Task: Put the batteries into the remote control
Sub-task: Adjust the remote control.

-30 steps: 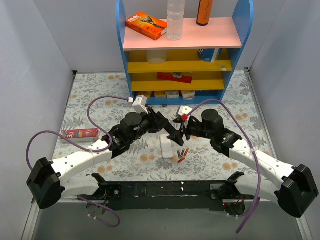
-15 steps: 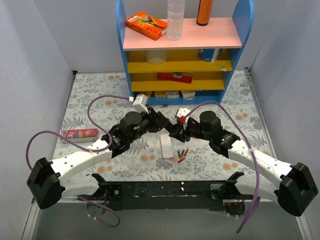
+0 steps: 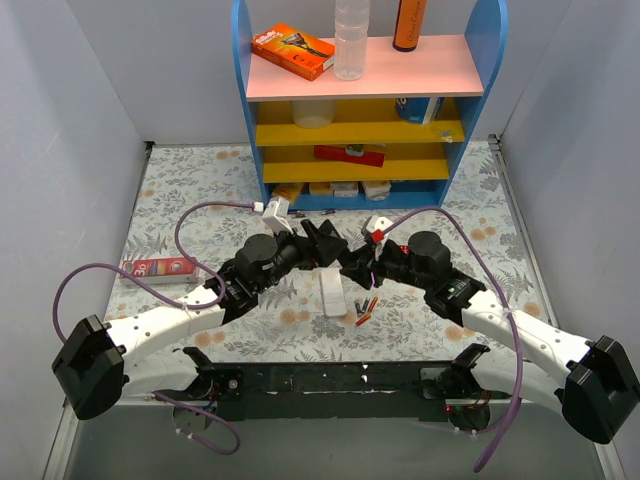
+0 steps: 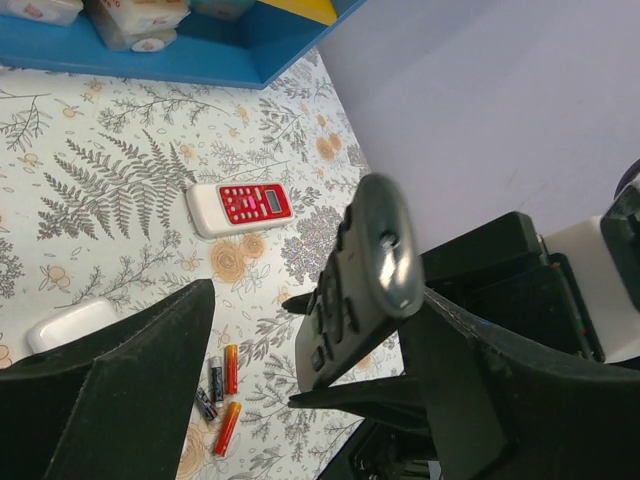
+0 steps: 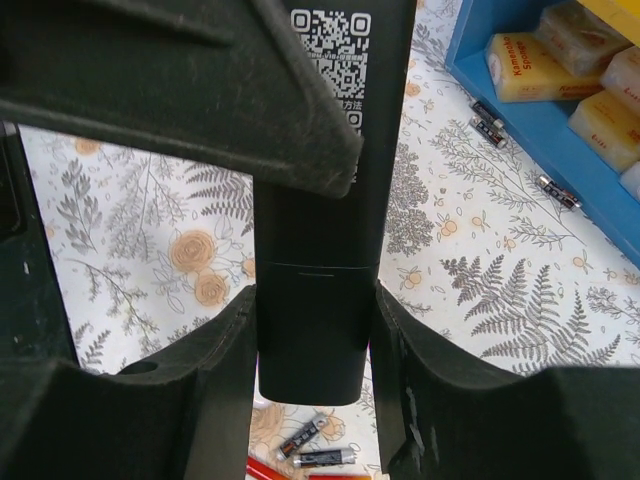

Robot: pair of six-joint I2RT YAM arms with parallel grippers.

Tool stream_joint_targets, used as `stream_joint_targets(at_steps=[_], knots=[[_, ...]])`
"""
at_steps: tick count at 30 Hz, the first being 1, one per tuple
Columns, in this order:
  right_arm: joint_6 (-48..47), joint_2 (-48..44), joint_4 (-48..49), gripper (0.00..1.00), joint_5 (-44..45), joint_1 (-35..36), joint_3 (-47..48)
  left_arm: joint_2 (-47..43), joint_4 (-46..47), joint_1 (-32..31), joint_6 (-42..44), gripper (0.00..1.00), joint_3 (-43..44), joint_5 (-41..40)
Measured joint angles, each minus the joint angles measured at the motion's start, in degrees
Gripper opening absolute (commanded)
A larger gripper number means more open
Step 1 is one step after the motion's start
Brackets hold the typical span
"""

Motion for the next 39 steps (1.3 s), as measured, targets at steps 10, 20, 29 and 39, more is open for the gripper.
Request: stream_joint_targets(at_steps=[10, 20, 29, 39], knots=[[6.8, -1.6, 3.9, 0.01, 2.5, 0.1, -2.7, 1.4, 6.7, 0.0, -1.0, 0.58, -1.7, 1.7], [8.9, -1.6, 4.0, 0.05, 4.9, 2.0, -2.8, 4.3, 9.8, 0.0, -1.5, 0.11, -1.7, 3.1], [8.9, -0.9, 3.8, 0.56, 6.2, 2.6, -2.8, 4.4, 7.1, 0.2, -2.6, 0.0, -1.7, 0.5], [6.5, 0.2, 3.8, 0.66, 5.7, 3.1, -2.0, 4.1, 2.3, 0.2, -3.1, 0.0, -1.7, -1.9]])
